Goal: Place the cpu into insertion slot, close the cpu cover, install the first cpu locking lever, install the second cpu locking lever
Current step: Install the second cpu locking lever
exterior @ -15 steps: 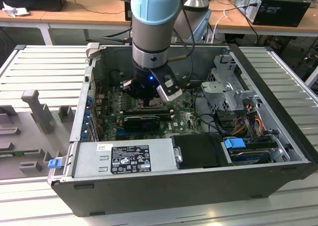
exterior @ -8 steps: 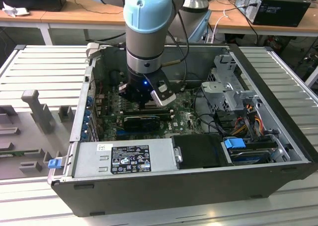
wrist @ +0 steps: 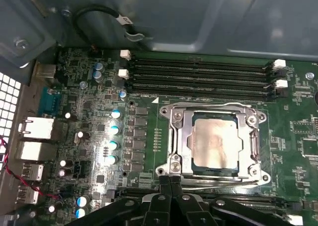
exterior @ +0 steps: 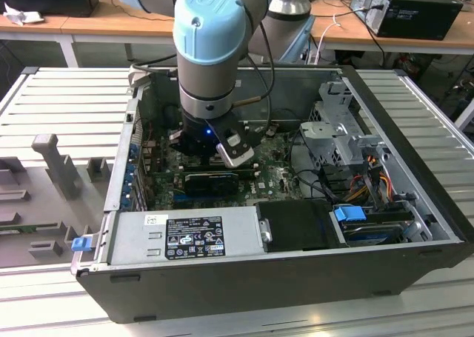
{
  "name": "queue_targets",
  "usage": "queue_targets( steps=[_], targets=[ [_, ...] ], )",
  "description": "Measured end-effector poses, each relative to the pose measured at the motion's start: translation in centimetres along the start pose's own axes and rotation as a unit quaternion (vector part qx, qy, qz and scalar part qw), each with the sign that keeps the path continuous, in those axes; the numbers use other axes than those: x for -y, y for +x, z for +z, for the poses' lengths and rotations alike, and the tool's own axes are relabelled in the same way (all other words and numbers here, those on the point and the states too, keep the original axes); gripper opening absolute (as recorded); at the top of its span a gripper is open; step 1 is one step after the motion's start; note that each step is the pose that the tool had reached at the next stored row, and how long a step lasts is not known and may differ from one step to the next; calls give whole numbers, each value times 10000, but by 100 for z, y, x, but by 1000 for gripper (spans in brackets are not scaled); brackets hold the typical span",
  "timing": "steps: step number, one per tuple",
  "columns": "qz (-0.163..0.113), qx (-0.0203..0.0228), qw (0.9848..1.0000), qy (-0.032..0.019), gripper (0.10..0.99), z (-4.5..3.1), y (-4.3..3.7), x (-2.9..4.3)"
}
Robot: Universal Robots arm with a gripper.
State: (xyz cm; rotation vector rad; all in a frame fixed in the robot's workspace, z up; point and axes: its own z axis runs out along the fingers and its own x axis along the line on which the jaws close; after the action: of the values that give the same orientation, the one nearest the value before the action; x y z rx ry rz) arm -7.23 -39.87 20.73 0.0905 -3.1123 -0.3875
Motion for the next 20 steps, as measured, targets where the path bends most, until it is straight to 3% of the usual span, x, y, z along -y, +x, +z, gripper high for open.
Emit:
queue_targets(
  steps=[8,11,15,18,20],
  targets=[
    [-1,11,9998,-198,106,97,3,28],
    [-3,19,9995,-317,106,114,16,27],
    [-4,18,9994,-331,106,111,54,25],
    [-4,18,9994,-332,106,-8,54,-6],
    [-4,19,9994,-333,106,-39,54,-14]
  ],
)
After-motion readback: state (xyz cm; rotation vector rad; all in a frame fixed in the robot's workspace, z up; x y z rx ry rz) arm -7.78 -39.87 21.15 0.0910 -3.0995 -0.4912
